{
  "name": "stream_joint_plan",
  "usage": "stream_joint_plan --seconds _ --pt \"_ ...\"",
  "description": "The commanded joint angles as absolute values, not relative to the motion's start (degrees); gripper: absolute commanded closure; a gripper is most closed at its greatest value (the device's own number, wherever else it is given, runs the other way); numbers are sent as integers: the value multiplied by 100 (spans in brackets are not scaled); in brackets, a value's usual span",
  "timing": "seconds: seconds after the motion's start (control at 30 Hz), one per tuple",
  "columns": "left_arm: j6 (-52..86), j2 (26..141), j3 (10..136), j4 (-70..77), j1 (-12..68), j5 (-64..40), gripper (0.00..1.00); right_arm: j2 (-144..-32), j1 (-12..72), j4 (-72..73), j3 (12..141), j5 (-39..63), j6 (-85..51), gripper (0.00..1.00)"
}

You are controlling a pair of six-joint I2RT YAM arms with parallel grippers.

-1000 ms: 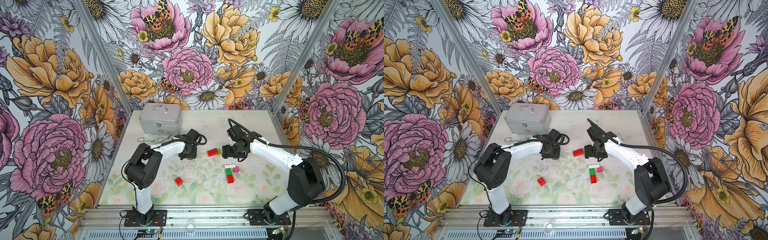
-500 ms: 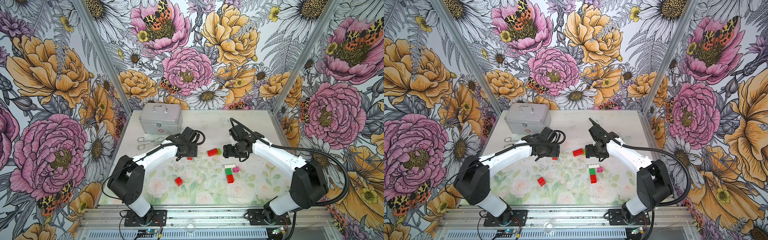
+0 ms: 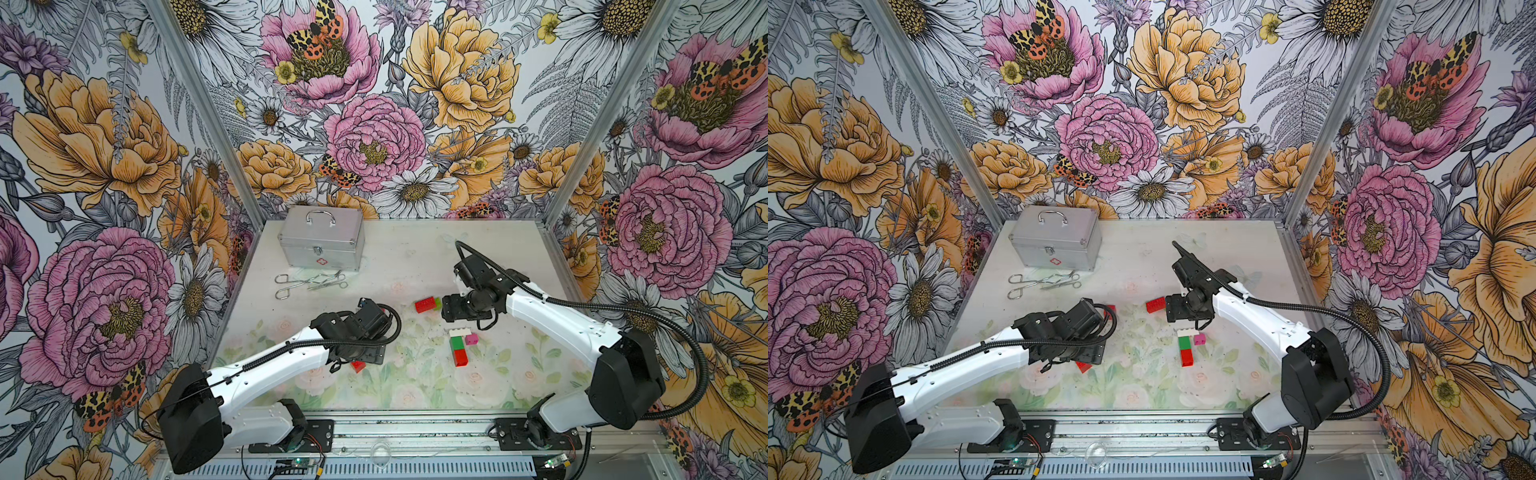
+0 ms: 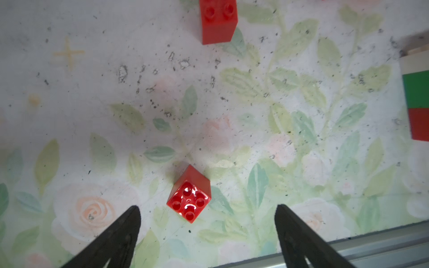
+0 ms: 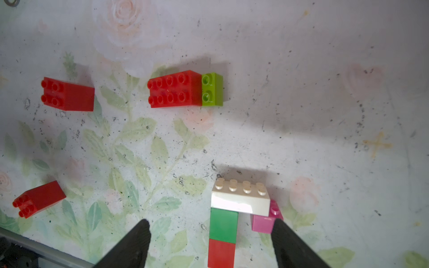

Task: Assemble the letter r with lego
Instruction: Move the lego brick at the center of the board.

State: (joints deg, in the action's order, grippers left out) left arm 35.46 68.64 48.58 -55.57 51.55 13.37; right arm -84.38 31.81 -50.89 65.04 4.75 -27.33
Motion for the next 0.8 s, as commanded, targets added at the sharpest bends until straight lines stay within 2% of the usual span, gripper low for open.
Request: stream_joint_plan --seconds 0.0,0.23,0.5,0.77 --pt "3911 6878 4781 -5664 5344 1768 4 -8257 3345 -5045 6439 360 -2777 16" --pt "3920 7389 4691 -5538 5367 1920 5 -7640 3703 -4850 5902 1082 -3082 16" --pt "3929 7232 4160 -4976 5278 1581 14 -6614 3788 -4799 5486 1686 -3404 16" --pt "3743 7275 4078 -4699 5274 1530 21 -6441 3797 -4794 5400 1749 -3452 16"
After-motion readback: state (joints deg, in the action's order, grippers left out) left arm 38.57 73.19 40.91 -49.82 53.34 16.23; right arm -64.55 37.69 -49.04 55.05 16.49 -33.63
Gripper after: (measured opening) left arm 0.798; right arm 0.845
